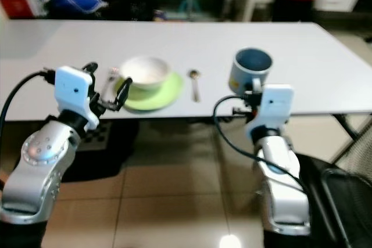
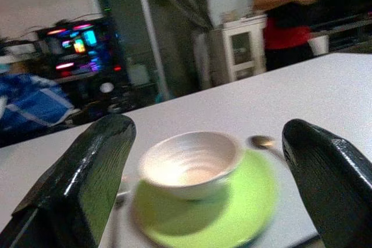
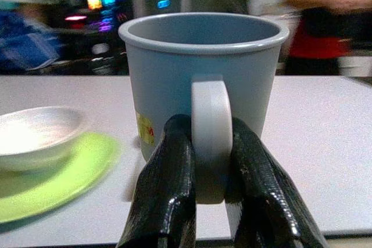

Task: Setting the table

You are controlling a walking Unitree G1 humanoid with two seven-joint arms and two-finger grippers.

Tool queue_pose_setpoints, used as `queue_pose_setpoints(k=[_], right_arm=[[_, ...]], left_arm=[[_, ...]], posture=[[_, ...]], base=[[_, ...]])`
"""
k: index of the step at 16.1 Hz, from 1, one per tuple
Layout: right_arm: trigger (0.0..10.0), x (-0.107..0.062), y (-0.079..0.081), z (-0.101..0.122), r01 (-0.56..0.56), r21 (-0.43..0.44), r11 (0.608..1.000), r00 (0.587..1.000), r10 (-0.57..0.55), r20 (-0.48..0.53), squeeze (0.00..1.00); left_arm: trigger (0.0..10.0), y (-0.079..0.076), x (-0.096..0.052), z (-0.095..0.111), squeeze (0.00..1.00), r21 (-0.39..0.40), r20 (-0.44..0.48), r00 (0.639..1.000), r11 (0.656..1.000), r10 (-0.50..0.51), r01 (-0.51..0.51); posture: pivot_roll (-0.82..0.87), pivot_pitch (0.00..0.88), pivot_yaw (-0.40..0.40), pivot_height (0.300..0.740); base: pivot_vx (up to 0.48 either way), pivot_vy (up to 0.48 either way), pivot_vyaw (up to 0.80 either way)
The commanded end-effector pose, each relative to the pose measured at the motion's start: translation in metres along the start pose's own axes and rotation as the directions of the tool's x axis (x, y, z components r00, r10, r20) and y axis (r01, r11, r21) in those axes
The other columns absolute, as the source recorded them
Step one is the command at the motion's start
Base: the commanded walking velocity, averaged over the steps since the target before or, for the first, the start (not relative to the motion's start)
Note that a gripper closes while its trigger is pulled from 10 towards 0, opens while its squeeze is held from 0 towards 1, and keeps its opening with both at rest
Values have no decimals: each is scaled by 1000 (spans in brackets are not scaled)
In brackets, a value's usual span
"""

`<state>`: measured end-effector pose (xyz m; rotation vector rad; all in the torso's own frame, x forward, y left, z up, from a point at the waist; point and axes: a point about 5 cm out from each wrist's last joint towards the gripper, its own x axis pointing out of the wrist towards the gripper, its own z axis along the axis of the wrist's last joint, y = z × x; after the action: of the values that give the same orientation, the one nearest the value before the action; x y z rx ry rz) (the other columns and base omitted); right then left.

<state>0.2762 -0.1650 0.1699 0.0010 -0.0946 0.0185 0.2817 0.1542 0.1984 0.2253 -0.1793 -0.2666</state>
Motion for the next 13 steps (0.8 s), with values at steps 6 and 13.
queue_pose_setpoints(k=[6, 13], right_arm=[[10000, 1, 1, 6, -26, -11, 1000, 999, 26, 32, 0], [10000, 1, 2, 4, -46, -27, 999, 999, 46, 14, 0]], left_arm=[[10000, 1, 3, 8, 0, 16, 22, 1000, 1000, -9, 9], [10000, -1, 4, 8, 0, 25, 21, 1000, 999, -23, 22]], posture=[[90, 0, -6, 740], [92, 0, -5, 740]], base=[[388, 0, 0], [392, 0, 62]])
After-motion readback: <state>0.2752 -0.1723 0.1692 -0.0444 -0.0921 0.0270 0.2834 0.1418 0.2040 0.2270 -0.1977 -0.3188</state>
